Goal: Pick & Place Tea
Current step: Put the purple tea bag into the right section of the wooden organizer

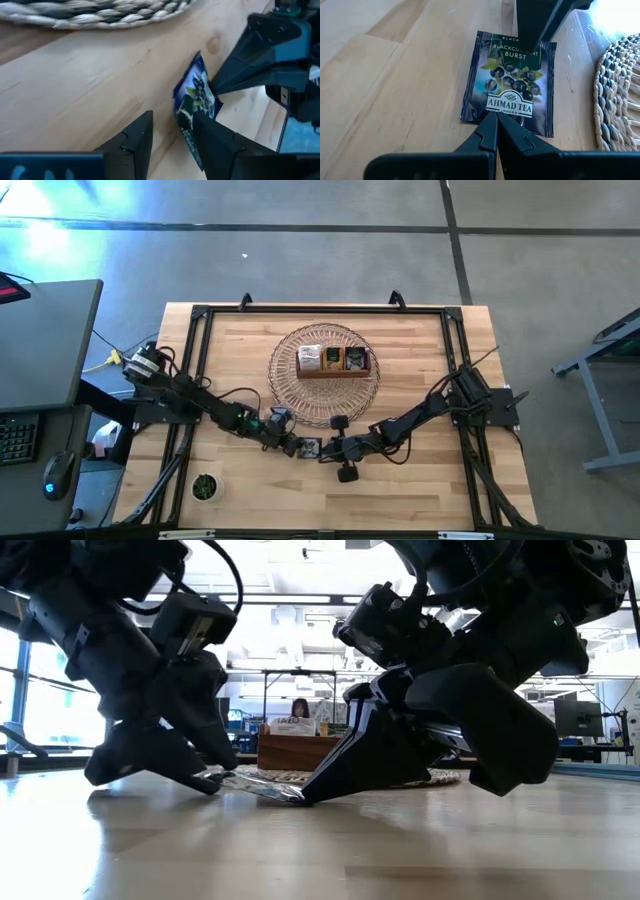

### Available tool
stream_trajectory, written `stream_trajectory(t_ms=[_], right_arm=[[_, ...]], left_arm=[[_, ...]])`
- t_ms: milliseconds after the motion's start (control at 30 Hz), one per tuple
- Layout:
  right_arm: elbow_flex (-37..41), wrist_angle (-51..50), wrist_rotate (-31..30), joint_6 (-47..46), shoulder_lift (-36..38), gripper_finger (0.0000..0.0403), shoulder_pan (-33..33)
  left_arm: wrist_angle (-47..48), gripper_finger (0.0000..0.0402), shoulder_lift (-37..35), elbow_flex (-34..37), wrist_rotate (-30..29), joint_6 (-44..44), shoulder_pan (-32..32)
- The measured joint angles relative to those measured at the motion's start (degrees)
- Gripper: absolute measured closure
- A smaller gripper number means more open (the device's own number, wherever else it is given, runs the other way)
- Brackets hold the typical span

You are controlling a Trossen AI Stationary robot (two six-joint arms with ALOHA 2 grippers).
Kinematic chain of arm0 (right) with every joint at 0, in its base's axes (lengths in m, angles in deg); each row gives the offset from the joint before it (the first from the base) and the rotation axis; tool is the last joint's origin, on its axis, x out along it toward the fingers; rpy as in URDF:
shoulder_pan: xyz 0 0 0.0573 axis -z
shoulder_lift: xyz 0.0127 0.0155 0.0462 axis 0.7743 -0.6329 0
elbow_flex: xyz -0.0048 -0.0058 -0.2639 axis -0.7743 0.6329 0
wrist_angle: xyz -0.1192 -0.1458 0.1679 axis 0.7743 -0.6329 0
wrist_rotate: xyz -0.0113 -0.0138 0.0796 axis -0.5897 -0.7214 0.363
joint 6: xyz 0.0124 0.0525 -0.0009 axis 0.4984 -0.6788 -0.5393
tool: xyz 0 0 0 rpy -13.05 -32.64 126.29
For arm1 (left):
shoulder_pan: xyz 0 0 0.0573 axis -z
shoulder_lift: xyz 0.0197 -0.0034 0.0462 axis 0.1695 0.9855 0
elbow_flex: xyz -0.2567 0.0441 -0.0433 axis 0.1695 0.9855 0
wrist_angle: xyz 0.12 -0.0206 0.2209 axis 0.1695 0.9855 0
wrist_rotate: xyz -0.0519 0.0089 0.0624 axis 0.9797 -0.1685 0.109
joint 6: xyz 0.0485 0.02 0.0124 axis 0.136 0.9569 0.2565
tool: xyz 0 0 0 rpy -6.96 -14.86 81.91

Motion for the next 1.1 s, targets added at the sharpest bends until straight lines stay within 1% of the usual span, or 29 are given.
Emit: stream_trajectory(t_ms=[100,167,333,400,433,567,700,800,867,967,1033,1100], right_arm=[[0.00,0.05,-0.02,0.01,0.00,0.0401,0.04],[0.00,0.07,-0.02,0.01,0.00,0.0402,0.02],[-0.02,0.10,-0.04,0.03,0.01,0.0401,0.02],[-0.02,0.04,-0.02,0.01,0.02,0.0402,0.02],[-0.03,0.07,-0.03,0.03,0.02,0.0402,0.02],[-0.04,-0.07,0.04,0.01,0.07,0.0400,0.00],[-0.04,-2.09,2.27,1.34,1.69,0.0399,-0.35],[0.13,-7.27,2.47,2.21,4.97,0.0399,-1.32],[0.08,-11.77,1.60,2.58,7.97,0.0399,-1.84],[0.01,-23.05,0.32,2.61,12.95,0.0399,-2.35],[0.02,-32.48,0.36,2.10,16.04,0.0399,-2.34],[0.02,-40.97,0.10,-1.20,19.76,0.0398,-2.59]], left_arm=[[0.27,0.0274,0.32,-0.84,0.23,3.06,-0.02],[-0.01,0.0291,1.49,-1.91,0.33,4.68,-0.02],[0.08,0.0356,1.73,-3.28,2.50,11.79,-0.01],[0.21,0.0385,2.41,-3.49,2.64,12.56,-0.39],[0.38,0.0393,2.71,-3.55,3.02,12.62,-0.79],[0.02,0.0392,2.64,-3.55,3.38,12.65,-1.62],[-0.32,0.0399,2.64,-3.62,8.00,12.60,-3.89],[-0.02,0.0400,2.62,-4.15,12.26,13.20,-6.56],[0.36,0.0400,2.28,-5.28,15.73,15.92,-8.56],[0.59,0.0401,1.53,-9.02,21.54,22.03,-11.72],[5.03,0.0401,1.53,-12.82,25.50,27.06,-13.94],[11.88,0.0401,1.68,-18.21,29.40,32.91,-16.29]])
